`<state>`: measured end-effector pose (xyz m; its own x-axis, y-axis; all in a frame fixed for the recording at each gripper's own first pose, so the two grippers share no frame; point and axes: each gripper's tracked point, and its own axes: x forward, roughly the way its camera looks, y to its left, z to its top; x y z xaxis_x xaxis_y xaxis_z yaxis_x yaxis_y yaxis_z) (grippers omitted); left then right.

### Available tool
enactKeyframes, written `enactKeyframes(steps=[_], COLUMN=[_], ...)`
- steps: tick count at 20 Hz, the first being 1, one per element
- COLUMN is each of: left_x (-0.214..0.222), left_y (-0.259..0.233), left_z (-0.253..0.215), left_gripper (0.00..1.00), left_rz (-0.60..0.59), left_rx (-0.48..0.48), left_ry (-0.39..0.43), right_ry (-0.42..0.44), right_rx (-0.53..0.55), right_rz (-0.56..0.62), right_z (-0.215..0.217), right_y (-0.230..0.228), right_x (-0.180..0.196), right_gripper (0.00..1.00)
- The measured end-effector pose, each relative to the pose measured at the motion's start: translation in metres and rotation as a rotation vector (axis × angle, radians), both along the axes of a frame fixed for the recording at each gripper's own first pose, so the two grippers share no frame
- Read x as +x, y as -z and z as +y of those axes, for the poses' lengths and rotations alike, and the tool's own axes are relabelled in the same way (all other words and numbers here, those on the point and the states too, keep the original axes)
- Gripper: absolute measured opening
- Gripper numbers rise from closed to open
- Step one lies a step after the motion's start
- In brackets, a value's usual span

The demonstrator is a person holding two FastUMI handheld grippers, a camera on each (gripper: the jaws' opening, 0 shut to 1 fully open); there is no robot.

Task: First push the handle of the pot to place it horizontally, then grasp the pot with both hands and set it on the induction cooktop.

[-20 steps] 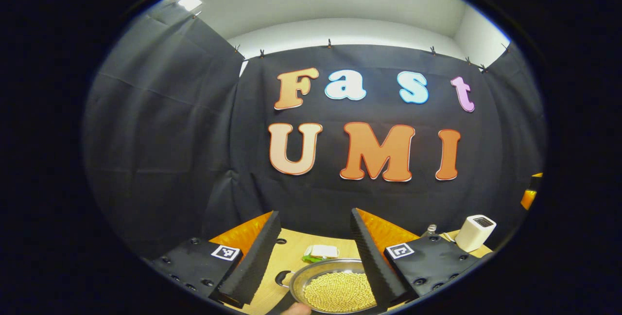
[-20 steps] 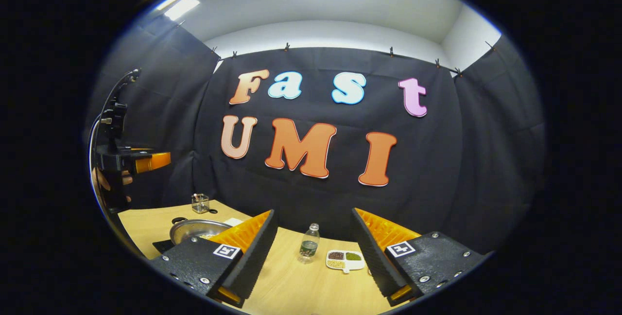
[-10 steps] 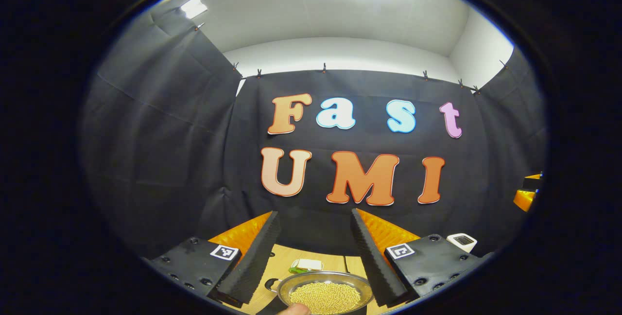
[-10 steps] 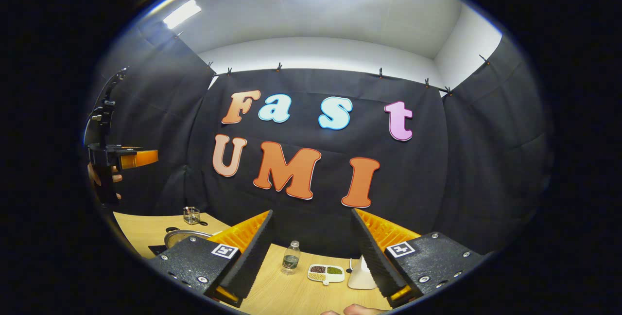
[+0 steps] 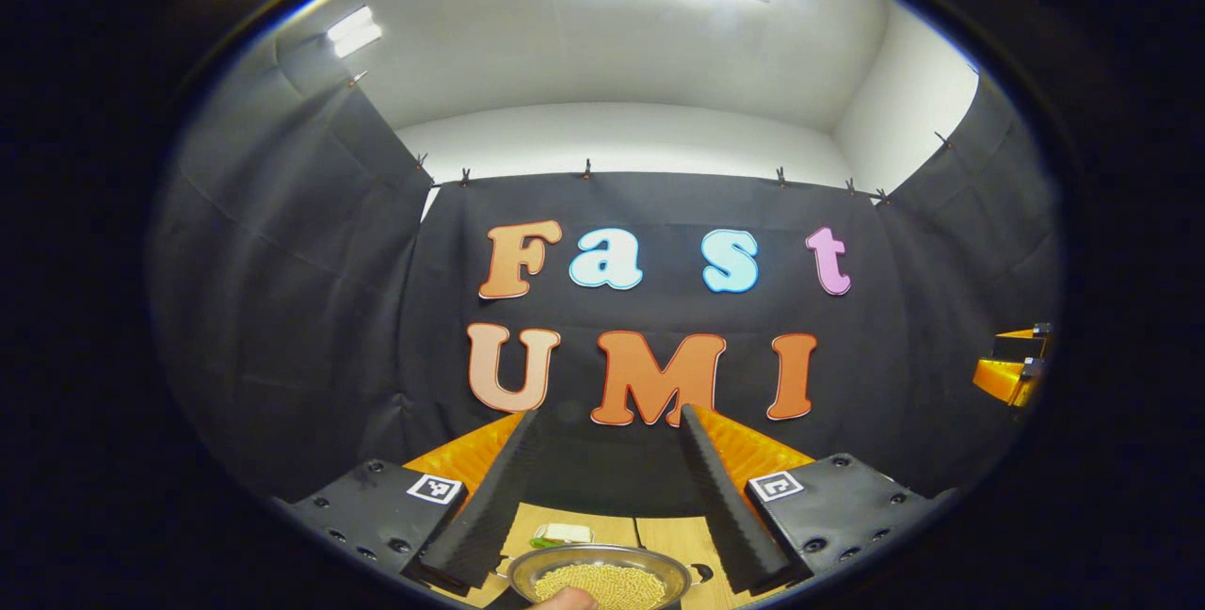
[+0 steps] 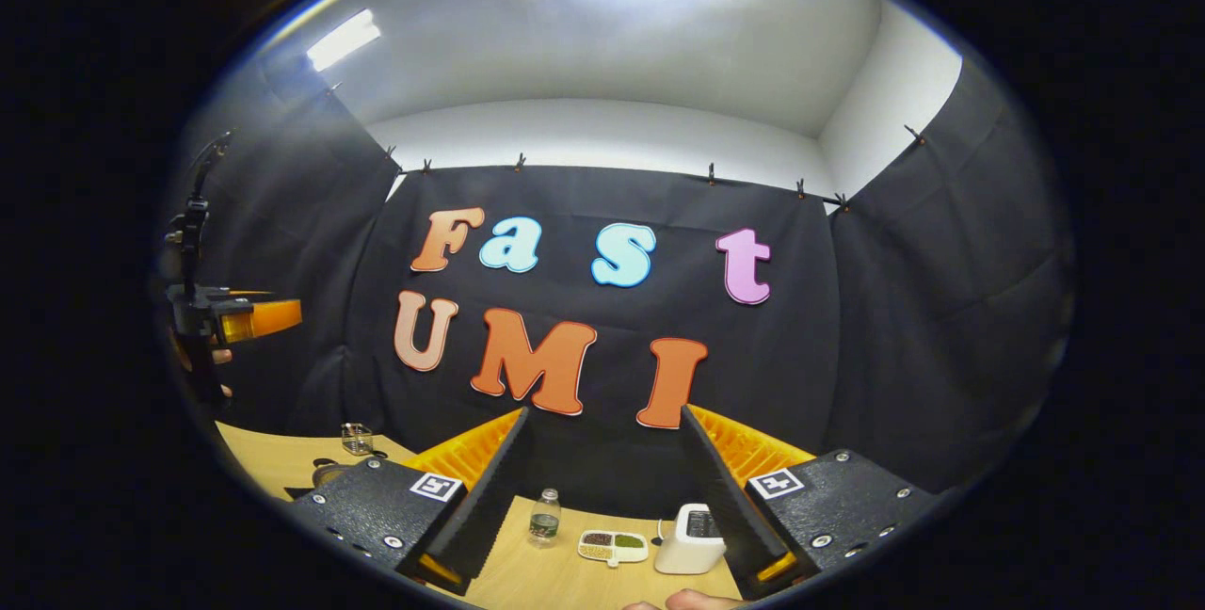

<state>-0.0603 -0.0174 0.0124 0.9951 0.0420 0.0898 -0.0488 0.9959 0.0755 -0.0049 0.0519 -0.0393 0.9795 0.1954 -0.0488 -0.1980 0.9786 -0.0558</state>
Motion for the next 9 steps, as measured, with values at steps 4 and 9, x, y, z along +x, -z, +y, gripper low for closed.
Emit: enactKeyframes(steps=[4, 9], left_x=[0.003, 0.008], left_y=[0.006, 0.007], left_z=[-0.004, -0.005], left_gripper=[0.97, 0.97], left_rz=[0.006, 0.005], left_rx=[0.001, -0.005], left_ry=[0.011, 0.02], right_ry=[0.006, -0.005], right_rx=[0.002, -0.012], right_rz=[0.007, -0.02], right_z=[-0.004, -0.003], right_y=[0.0, -0.01], right_x=[-0.001, -0.004], right_gripper=[0.97, 0.97])
